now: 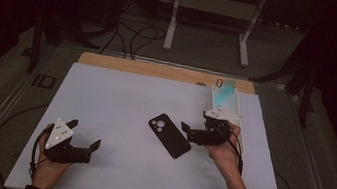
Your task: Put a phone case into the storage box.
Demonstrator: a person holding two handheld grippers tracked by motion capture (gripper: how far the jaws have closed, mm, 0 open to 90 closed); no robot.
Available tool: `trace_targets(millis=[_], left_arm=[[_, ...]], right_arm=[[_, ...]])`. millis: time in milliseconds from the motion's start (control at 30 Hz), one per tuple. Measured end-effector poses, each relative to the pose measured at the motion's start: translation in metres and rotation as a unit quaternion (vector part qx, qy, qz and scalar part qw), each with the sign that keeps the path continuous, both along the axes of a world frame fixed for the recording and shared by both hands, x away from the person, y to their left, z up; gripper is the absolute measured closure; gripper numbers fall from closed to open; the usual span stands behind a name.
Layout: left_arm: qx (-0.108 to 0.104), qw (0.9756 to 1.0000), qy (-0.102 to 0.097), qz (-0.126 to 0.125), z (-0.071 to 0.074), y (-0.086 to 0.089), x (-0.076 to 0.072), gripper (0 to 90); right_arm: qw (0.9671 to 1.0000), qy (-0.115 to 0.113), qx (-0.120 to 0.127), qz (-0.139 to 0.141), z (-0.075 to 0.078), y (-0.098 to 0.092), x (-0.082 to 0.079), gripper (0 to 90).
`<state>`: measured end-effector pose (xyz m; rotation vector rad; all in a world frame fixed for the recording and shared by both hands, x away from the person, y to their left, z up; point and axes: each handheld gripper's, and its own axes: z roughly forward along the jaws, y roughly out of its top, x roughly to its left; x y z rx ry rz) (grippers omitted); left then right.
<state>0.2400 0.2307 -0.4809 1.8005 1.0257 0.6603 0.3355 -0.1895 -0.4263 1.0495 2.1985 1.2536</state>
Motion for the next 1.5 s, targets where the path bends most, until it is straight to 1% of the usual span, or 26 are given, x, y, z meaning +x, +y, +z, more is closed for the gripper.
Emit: trace_targets(millis=[33, 200, 267, 333, 433, 467, 500, 667, 767, 900, 1033, 1133, 1233, 1300, 1333, 1500], left_arm=[[0.000, 1.0000, 0.000, 0.000, 0.000, 0.000, 0.000, 0.1], [-0.003, 1.0000, -0.002, 0.002, 0.001, 0.001, -0.001, 0.1], [-0.007, 1.0000, -0.003, 0.003, 0.002, 0.003, -0.001, 0.1], [-0.008, 0.9999, -0.005, 0.004, 0.002, 0.004, -0.001, 0.1], [-0.011, 0.9999, -0.005, 0.004, 0.003, 0.004, -0.001, 0.1], [-0.011, 0.9999, -0.005, 0.004, 0.003, 0.004, -0.001, 0.1], [-0.011, 0.9999, -0.005, 0.003, 0.003, 0.004, -0.001, 0.1], [-0.012, 0.9999, -0.006, 0.001, 0.003, 0.004, -0.001, 0.1], [-0.012, 0.9999, -0.007, -0.002, 0.002, 0.003, -0.001, 0.1], [-0.012, 0.9999, -0.009, -0.005, 0.002, 0.002, -0.002, 0.1], [-0.012, 0.9999, -0.010, -0.006, 0.002, 0.002, -0.002, 0.1], [-0.011, 0.9999, -0.008, -0.006, 0.002, 0.002, -0.001, 0.1], [-0.009, 0.9999, -0.008, -0.007, 0.001, 0.002, -0.001, 0.1], [-0.007, 0.9999, -0.008, -0.007, 0.001, 0.001, -0.001, 0.1], [-0.007, 0.9999, -0.007, -0.007, 0.001, 0.001, -0.001, 0.1], [-0.007, 0.9999, -0.006, -0.006, 0.001, 0.001, -0.001, 0.1]], right_arm=[[1.0000, -0.003, 0.005, 0.003, -0.001, -0.002, -0.006, 9.4], [0.9993, -0.031, 0.016, 0.016, -0.008, -0.010, -0.031, 9.5], [0.9988, -0.037, 0.022, 0.020, -0.011, -0.015, -0.041, 9.5], [0.9982, -0.048, 0.028, 0.023, -0.016, -0.022, -0.051, 9.5], [0.9974, -0.057, 0.039, 0.022, -0.022, -0.031, -0.063, 9.5], [0.9971, -0.062, 0.038, 0.022, -0.024, -0.034, -0.066, 9.5], [0.9966, -0.067, 0.043, 0.023, -0.026, -0.036, -0.069, 9.5], [0.9945, -0.077, 0.068, 0.021, -0.033, -0.049, -0.084, 9.5], [0.9943, -0.077, 0.073, 0.015, -0.035, -0.054, -0.089, 9.5], [0.9950, -0.069, 0.072, 0.010, -0.036, -0.056, -0.091, 9.4], [0.9968, -0.057, 0.056, 0.000, -0.037, -0.053, -0.088, 9.4], [0.9975, -0.048, 0.052, 0.001, -0.035, -0.052, -0.084, 9.3], [0.9984, -0.034, 0.045, 0.005, -0.032, -0.048, -0.079, 8.8], [0.9990, -0.024, 0.035, 0.010, -0.029, -0.044, -0.075, 8.8], [0.9994, -0.020, 0.025, 0.009, -0.028, -0.041, -0.073, 8.8], [0.9996, -0.008, 0.016, 0.024, -0.025, -0.029, -0.061, 8.8]])
